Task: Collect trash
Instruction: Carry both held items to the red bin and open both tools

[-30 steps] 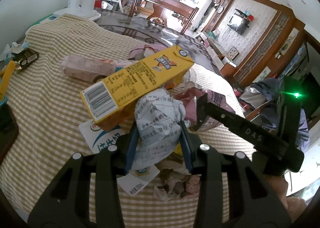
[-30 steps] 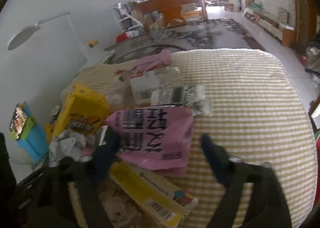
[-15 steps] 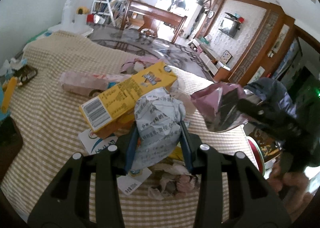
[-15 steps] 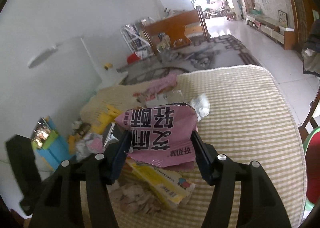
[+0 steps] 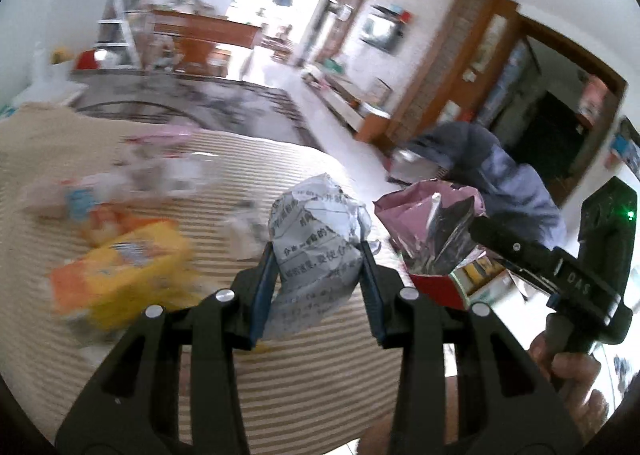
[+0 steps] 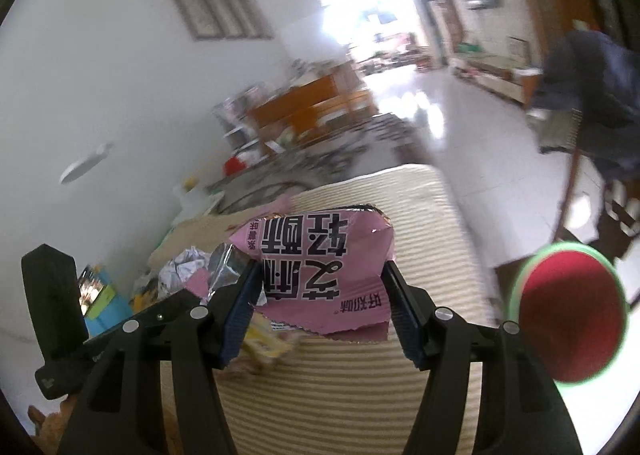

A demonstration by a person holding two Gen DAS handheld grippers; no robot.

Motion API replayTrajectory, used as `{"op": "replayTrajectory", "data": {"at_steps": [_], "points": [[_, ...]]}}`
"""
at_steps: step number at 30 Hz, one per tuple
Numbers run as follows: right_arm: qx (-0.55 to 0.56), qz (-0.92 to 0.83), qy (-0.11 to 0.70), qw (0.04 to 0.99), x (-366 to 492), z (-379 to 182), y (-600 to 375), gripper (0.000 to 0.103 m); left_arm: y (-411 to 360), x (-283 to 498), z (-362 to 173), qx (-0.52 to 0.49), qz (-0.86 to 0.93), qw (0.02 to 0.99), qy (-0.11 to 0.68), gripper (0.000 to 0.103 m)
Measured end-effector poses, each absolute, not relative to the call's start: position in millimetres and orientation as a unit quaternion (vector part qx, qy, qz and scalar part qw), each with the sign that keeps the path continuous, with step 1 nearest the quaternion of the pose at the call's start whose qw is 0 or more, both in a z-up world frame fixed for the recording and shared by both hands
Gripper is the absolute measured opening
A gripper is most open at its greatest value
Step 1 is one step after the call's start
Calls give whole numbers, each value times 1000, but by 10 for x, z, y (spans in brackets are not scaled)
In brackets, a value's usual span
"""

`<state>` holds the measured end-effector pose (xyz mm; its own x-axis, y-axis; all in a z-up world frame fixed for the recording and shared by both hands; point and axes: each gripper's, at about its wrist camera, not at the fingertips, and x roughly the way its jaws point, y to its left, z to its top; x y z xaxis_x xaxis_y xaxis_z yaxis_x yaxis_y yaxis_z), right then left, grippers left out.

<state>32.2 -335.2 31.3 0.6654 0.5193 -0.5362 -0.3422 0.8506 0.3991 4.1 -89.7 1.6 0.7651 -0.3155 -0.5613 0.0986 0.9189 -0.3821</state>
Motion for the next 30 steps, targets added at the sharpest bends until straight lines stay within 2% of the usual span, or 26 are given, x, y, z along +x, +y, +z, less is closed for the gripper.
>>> {"op": "replayTrajectory", "data": {"at_steps": [7, 14, 16, 17, 18, 19, 20, 30], "points": [[194, 100, 344, 913, 390, -77, -4381, 60, -1852, 484, -12, -122, -214, 902, 356, 38], [244, 29, 362, 899, 403, -487, -5010, 60, -2862, 922, -96, -55, -310, 866, 390, 40], [245, 13, 356, 902, 415, -521, -5065, 63, -3025, 973, -120, -44, -317, 865, 386, 48], [247, 4, 351, 903, 405, -553, -5119, 64, -3075, 983, -129, -37, -316, 867, 384, 60], [249, -1, 349, 903, 400, -579, -5151, 70, -3116, 995, -137, -33, -315, 868, 382, 74], [251, -7, 349, 903, 398, -604, -5173, 74, -3155, 996, -142, -30, -315, 869, 379, 77], [255, -14, 350, 901, 394, -633, -5207, 80, -3172, 989, -147, -28, -316, 870, 378, 77], [267, -6, 350, 898, 358, -565, -5129, 80, -2889, 810, -156, -41, -281, 881, 378, 79]]}}
